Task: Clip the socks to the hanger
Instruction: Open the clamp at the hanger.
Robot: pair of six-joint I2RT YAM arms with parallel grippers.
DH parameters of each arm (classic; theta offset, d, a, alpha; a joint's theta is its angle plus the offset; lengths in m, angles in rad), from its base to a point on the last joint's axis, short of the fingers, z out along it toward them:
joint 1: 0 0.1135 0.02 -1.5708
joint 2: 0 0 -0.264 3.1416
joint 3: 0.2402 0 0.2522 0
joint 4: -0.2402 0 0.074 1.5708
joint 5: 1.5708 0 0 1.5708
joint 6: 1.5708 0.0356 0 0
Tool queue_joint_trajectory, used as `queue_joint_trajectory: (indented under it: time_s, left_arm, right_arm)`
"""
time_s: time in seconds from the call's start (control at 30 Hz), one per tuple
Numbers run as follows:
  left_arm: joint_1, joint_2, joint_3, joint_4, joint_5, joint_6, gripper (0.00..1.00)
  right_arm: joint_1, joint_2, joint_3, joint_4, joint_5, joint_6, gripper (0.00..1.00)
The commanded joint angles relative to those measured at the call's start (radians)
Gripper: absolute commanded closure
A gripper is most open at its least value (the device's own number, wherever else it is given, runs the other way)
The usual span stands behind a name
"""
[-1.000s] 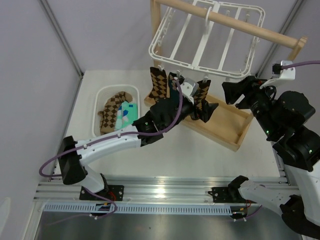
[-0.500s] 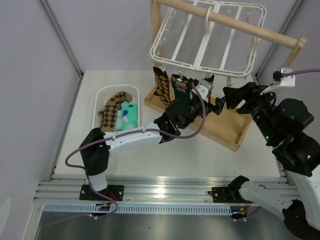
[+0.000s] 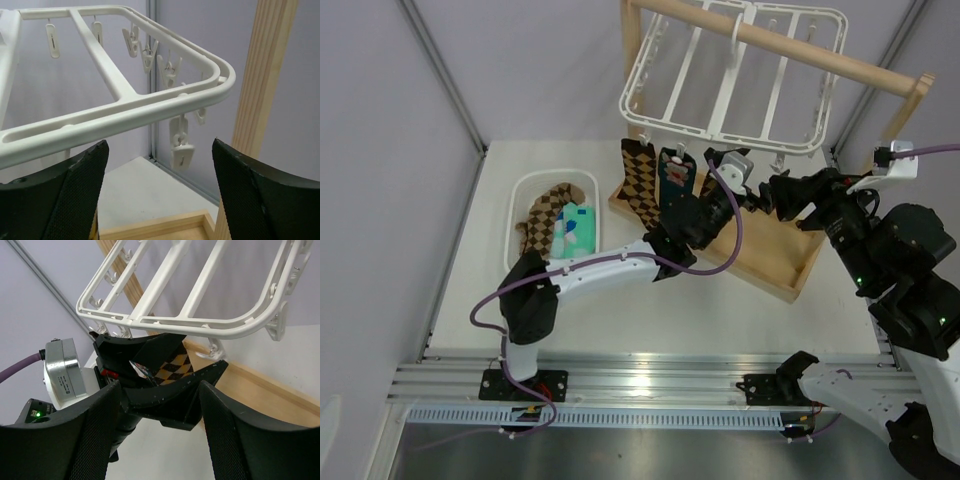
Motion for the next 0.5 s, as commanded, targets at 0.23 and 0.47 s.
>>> queue_joint_trajectory:
  time_s: [0.23,0.47]
  left_arm:
    - [-0.004,0.051,0.078,0.084,-0.017,0.002,0.28]
    - [-0.004,0.063,0.076,0.081,-0.029,-0.001,0.40]
  right_arm:
    - [-0.001,-0.038,0.003,0.023,-0.005,0.004,0.33]
    - [-0.001,-0.035,0.001,0.018,-0.024,0.012,0.33]
